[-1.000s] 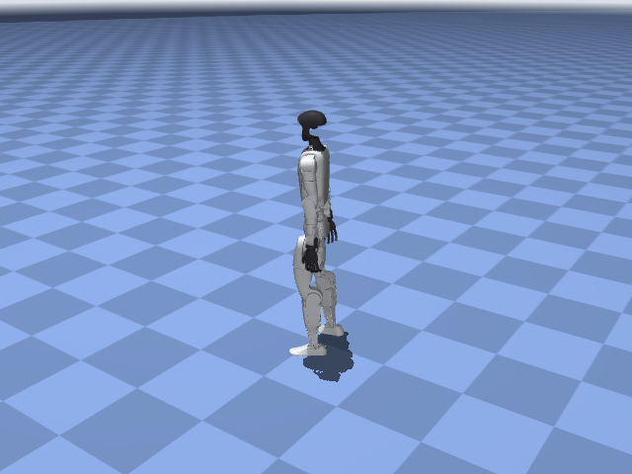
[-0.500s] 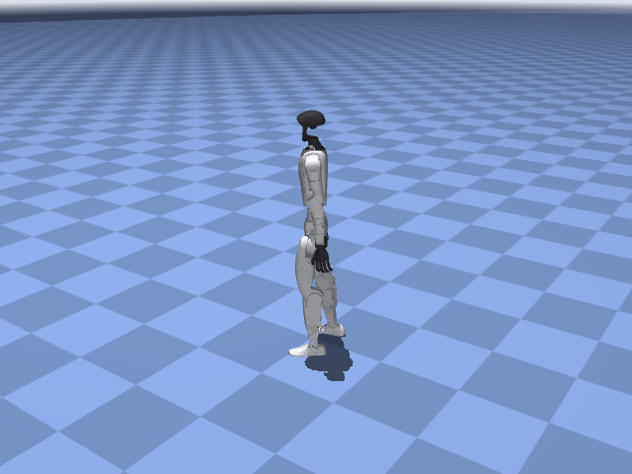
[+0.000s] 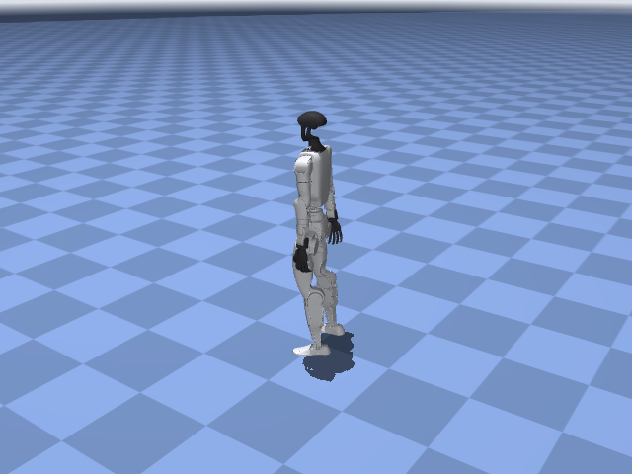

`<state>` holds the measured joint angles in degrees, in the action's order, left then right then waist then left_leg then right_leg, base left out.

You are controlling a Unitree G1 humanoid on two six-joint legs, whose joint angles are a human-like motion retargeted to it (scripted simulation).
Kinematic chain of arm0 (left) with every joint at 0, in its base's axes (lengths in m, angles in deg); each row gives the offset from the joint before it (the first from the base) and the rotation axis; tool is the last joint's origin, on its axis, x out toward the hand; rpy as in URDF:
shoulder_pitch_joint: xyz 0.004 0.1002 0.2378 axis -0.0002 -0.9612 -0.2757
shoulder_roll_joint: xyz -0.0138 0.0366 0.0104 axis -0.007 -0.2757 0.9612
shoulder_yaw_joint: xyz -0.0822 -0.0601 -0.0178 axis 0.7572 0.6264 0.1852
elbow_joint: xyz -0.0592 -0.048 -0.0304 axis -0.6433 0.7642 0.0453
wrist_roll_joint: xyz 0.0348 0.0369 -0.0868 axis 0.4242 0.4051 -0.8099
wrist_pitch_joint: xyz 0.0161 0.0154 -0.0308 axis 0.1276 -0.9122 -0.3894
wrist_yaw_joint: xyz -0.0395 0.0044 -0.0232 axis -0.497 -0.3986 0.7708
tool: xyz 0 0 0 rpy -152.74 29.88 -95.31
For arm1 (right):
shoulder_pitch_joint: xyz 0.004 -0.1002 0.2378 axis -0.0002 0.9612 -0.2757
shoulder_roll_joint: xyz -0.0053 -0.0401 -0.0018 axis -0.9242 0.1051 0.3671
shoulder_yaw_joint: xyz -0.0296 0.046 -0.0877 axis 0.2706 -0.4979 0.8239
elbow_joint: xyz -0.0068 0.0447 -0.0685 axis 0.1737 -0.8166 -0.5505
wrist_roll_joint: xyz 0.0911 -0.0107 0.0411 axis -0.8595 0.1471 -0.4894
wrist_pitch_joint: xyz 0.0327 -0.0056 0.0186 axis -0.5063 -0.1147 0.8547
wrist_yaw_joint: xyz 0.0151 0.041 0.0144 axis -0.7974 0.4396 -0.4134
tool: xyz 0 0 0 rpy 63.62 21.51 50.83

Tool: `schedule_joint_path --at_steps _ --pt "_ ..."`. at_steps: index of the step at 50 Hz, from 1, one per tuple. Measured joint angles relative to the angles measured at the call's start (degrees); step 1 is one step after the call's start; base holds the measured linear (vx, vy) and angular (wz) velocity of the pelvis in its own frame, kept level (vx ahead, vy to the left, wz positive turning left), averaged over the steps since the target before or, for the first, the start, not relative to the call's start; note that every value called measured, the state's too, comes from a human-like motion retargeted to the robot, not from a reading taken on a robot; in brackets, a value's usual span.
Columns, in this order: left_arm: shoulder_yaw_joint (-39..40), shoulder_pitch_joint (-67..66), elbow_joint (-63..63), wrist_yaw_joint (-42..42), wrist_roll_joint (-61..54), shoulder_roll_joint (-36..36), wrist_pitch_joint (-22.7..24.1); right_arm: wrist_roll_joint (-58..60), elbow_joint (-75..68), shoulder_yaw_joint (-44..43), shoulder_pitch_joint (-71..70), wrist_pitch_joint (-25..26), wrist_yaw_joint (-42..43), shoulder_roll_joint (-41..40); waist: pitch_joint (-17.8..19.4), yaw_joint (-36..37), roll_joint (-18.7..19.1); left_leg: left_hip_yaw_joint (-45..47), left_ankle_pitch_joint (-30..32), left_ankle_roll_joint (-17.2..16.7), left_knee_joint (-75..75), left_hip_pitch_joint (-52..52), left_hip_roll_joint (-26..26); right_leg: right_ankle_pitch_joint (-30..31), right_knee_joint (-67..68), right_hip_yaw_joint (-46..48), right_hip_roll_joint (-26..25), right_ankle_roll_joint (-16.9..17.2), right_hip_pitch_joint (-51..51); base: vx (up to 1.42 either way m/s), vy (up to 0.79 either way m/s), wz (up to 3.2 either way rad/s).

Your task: In place motions

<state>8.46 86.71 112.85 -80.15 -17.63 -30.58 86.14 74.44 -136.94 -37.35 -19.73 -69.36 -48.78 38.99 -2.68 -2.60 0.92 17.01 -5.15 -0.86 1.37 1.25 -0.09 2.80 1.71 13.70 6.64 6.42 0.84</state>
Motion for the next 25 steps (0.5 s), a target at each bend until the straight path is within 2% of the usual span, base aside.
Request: schedule_joint_path --at_steps 17,25 --pt "-1.1 -0.2 -0.2 2.5 1.8 -0.1 -0.5 -0.1 -0.4 -0.2 0.1 0.3 0.0 -0.8 -0.2 -2.3 1.0 4.1 -1.4 0.3 0.3 1.5 -0.8 0.2 0.2 -4.2 -1.0 0.3 -1.3 0.01 -0.08 -0.26" --pt "-0.7 -1.1 -1.8 2.5 2.5 -0.5 -0.3 -0.5 -1.3 -0.1 0.1 0.4 -0.4 -0.4 0.1 -2.0 0.9 2.9 -1.0 0.4 0.0 0.8 -0.6 0.1 0.0 -2.2 -0.4 0.5 -0.8 0.0 0.03 0.15"
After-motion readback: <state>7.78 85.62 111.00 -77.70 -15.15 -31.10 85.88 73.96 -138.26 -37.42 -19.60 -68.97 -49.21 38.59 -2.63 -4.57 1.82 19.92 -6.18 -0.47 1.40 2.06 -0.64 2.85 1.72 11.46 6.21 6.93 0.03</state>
